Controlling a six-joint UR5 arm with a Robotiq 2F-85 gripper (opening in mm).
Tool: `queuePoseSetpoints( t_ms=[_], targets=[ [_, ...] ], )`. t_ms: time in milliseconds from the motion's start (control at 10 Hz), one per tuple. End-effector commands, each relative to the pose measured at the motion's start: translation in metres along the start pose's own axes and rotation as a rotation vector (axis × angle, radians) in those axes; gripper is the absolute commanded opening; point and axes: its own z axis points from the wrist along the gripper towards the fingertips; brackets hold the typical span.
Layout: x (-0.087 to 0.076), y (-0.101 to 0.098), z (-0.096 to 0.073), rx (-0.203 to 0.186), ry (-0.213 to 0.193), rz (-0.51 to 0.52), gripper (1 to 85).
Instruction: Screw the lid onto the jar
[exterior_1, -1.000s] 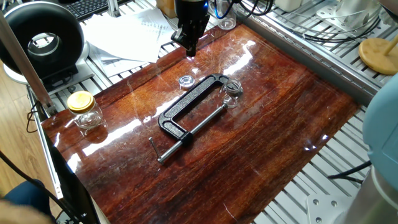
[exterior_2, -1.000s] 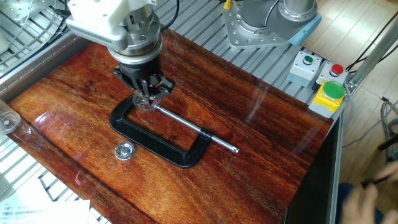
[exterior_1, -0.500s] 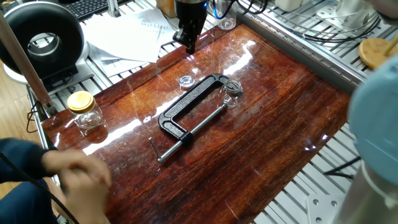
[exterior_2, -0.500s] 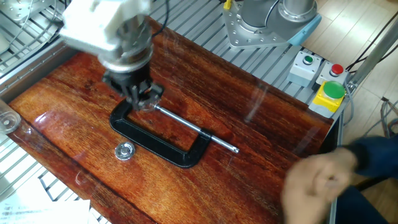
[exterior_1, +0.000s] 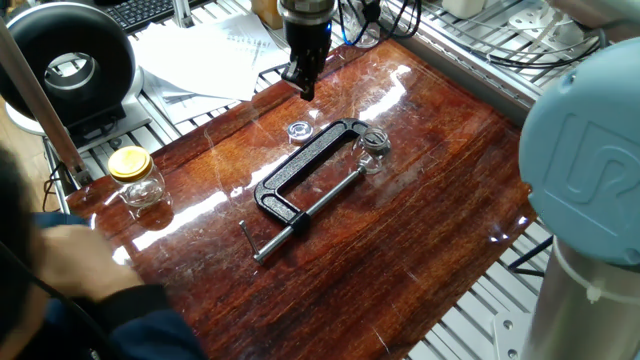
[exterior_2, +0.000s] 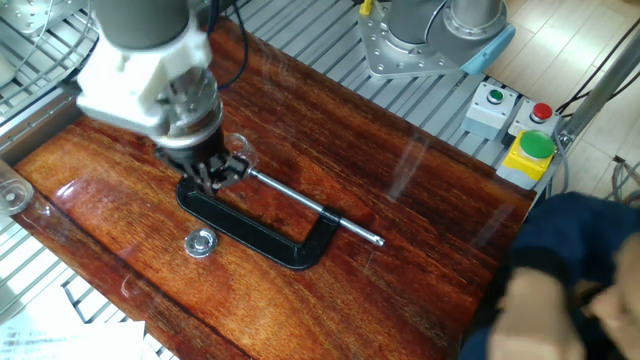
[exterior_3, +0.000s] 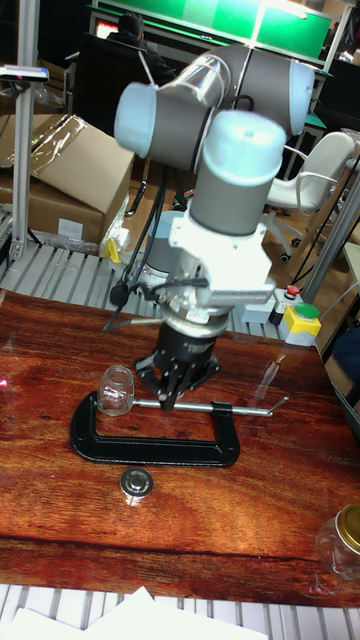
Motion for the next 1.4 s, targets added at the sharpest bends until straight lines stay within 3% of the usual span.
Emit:
queuePoseSetpoints(
  t_ms=[0,100,300,400,500,600,700,800,900,1100,1300],
  targets=[
    [0.0,-0.007,0.01,0.008,0.008,-0.015,1.0],
    [0.002,-0.015,0.01,0.035,0.017,-0.002,1.0],
    [0.003,-0.002,0.01,-0.014,0.02,0.085,1.0],
    [0.002,0.0,0.01,-0.019,0.015,0.104,1.0],
    [0.001,0.009,0.01,-0.053,0.014,0.118,1.0],
    [0.001,0.009,0.01,-0.056,0.013,0.12,1.0],
    [0.002,0.012,0.01,-0.068,0.019,0.113,7.0],
    [0.003,0.02,0.009,-0.096,0.023,0.053,34.3],
    [0.005,0.024,0.009,-0.114,0.028,0.015,52.3],
    [-0.006,0.008,0.025,-0.086,0.045,0.002,60.7],
    [-0.012,0.001,0.044,-0.111,0.034,0.004,66.3]
  ],
)
